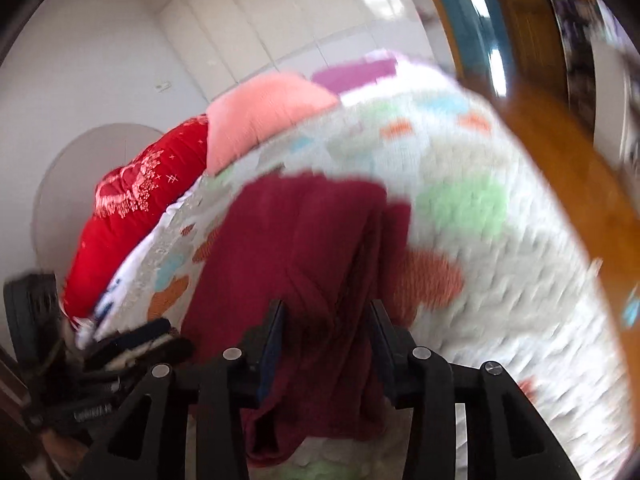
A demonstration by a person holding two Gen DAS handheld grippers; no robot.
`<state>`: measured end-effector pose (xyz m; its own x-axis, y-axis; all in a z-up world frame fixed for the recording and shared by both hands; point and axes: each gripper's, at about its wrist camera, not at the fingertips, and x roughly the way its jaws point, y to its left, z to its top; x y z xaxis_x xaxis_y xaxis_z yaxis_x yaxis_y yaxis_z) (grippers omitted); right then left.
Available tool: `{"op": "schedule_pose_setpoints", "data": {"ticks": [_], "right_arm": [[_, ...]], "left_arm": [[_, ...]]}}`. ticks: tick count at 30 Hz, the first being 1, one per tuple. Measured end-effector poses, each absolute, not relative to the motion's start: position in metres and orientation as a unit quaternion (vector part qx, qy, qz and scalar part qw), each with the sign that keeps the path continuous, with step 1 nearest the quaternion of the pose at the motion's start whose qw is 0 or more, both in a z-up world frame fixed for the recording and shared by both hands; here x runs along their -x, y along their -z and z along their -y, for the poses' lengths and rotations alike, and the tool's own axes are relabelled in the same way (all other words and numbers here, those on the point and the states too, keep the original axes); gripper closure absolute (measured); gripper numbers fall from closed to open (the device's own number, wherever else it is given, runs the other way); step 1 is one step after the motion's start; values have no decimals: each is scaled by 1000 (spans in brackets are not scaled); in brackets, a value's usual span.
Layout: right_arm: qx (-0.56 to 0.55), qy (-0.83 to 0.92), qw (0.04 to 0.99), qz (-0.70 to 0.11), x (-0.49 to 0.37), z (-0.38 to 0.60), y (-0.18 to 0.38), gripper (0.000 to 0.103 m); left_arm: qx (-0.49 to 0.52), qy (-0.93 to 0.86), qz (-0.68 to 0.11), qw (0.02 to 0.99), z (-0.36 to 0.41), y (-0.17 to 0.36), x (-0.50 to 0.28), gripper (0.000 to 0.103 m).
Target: Fold small clothes
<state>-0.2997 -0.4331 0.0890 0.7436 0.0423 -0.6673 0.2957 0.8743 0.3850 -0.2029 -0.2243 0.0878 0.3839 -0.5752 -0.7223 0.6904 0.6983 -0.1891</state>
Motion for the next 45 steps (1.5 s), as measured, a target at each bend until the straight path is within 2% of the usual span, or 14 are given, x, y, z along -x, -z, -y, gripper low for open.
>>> {"op": "schedule_pose_setpoints", "data": {"ticks": [3, 6, 9, 12, 15, 20, 26, 30, 32, 36, 38, 40, 45], "right_arm": [[-199, 60, 922, -327, 291, 420, -109, 63], [-191, 45, 924, -328, 271, 415, -106, 63], [-172, 65, 916, -358, 247, 419, -87, 67], [-189, 83, 901, -382, 227, 442, -64, 77], [-206, 76, 897, -384, 216, 454, -53, 77], [-161, 76, 901, -395, 206, 444, -55, 77], [-153, 65, 913, -372, 246, 423, -90, 75], [-142, 68, 903, -399, 266, 410, -75, 73], [-133, 80, 897, -414, 268, 412, -59, 63], [-194, 67, 897, -391, 278, 426, -57, 57], [-225, 62, 902, -364, 284, 436, -66, 47], [-238, 78, 905, -344, 287, 447, -71, 25], [-290, 62, 887, -352, 269, 472, -52, 23]], "left_arm": [[-68, 373, -396, 837, 237, -92, 191, 31], [-74, 357, -401, 840, 249, -86, 177, 31], [-82, 330, -413, 845, 257, -75, 165, 31], [-78, 323, -434, 838, 262, -60, 154, 31], [-66, 319, -441, 836, 264, -54, 150, 30], [-74, 314, -435, 840, 265, -54, 153, 30], [-74, 308, -431, 845, 264, -55, 157, 30], [-74, 308, -428, 846, 264, -54, 160, 30], [-69, 313, -435, 842, 263, -54, 161, 30], [-21, 346, -459, 818, 248, -59, 162, 30], [16, 359, -469, 807, 235, -61, 157, 30], [38, 366, -477, 798, 228, -62, 153, 27], [38, 369, -493, 787, 229, -50, 145, 25]]}}
